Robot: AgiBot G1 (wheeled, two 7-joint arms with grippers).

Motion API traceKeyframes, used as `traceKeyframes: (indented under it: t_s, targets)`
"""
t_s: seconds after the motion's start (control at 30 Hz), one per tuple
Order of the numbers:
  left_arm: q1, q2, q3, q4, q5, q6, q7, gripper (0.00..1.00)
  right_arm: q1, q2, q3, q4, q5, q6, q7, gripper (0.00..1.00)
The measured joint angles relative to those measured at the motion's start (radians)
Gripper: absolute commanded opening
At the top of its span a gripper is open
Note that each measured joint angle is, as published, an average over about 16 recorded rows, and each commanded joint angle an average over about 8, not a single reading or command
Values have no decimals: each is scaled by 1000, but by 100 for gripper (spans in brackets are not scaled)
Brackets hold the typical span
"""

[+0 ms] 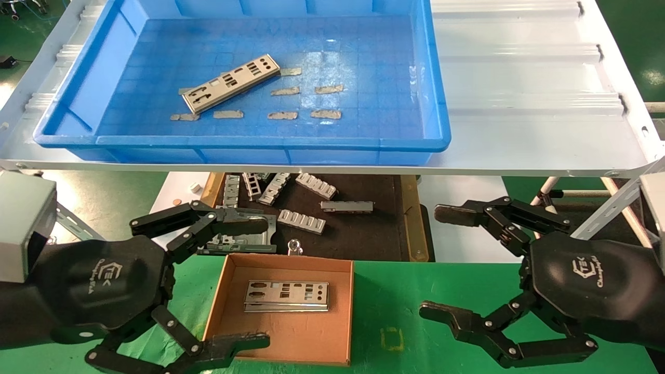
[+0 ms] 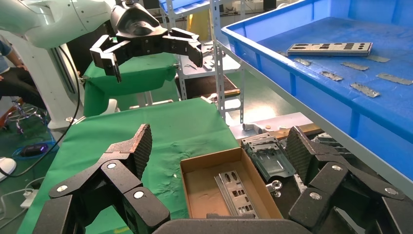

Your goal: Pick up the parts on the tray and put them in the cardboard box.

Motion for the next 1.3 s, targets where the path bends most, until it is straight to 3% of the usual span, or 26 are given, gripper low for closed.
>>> traceKeyframes:
  t_s: [1.3]
  targets:
    - [0, 0, 0, 0, 0, 0, 0, 100, 0, 0, 0, 0, 0, 0, 0, 100]
